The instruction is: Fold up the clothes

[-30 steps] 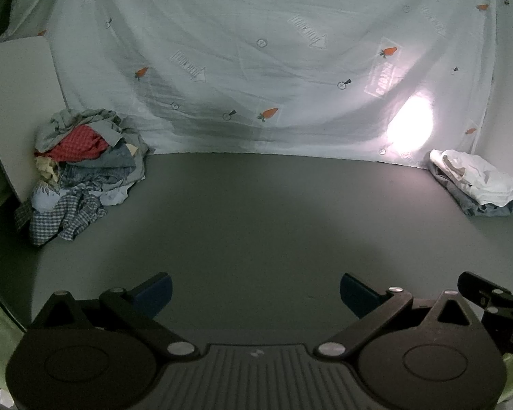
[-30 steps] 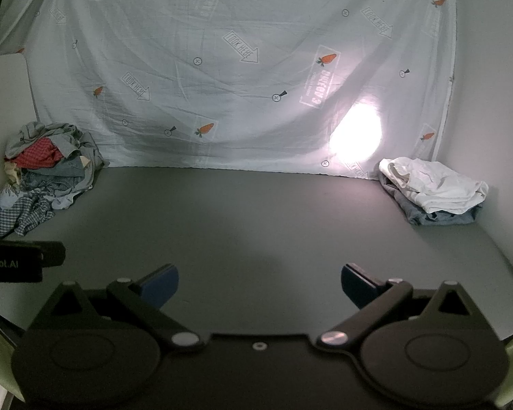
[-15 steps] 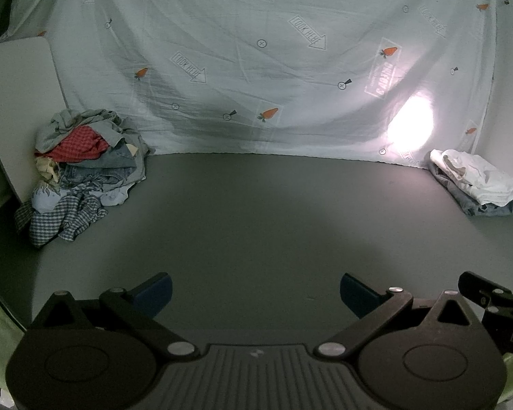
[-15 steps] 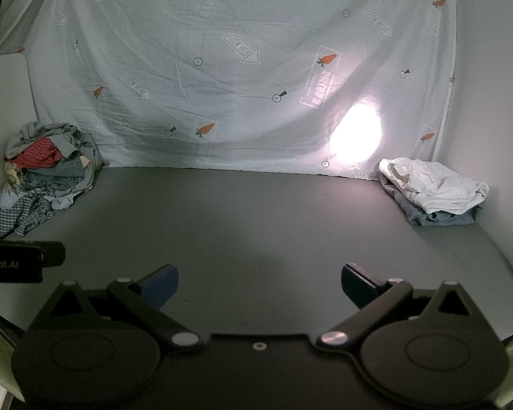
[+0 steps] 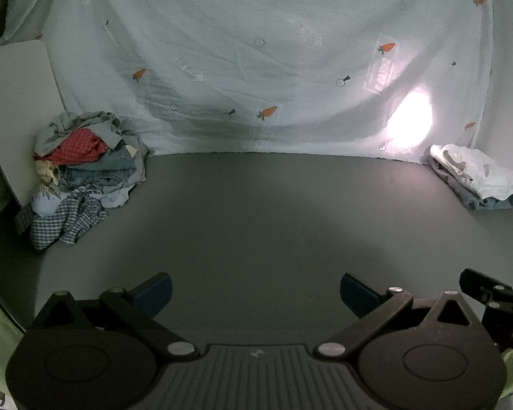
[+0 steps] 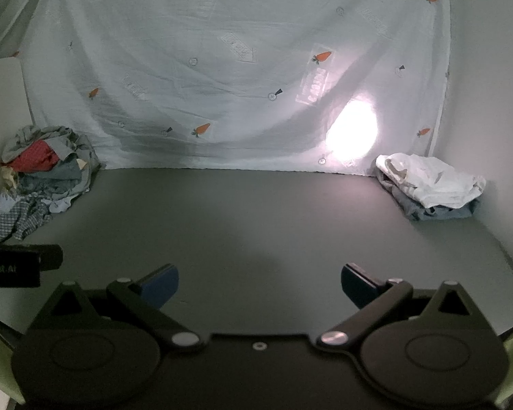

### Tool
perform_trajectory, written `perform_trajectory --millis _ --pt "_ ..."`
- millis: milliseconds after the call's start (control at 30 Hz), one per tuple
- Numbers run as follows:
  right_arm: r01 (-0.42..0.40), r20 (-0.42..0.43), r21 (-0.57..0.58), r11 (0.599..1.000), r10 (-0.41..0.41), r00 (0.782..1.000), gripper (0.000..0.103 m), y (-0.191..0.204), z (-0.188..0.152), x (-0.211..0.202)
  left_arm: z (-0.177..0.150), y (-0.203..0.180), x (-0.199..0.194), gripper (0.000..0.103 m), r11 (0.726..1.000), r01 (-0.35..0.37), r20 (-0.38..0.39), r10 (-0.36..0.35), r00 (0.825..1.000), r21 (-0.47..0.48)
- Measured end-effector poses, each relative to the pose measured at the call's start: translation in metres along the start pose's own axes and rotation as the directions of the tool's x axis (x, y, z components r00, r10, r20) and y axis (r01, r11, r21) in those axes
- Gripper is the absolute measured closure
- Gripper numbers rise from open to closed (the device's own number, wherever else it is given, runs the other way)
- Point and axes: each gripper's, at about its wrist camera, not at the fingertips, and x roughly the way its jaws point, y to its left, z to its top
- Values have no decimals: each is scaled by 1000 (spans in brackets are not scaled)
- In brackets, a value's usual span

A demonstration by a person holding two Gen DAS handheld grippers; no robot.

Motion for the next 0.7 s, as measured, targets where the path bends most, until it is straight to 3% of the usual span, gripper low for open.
perform_trajectory --millis 200,300,433,533,700 --pt "53 7 23 998 -53 999 0 -18 4 8 9 -11 17 0 998 55 9 -55 998 -44" --pt "50 37 90 995 -54 998 0 -35 5 17 17 -19 28 0 992 95 51 -91 995 -78" --pt "66 73 150 986 -78 994 0 -56 10 41 35 -27 60 0 984 118 51 -112 992 -130" --pt "46 50 235 971 -59 997 0 -71 22 79 50 -28 85 0 986 103 4 -104 995 -128" --pt "-44 5 372 927 45 999 0 -76 57 153 87 -3 112 0 991 1 -73 -11 997 -130"
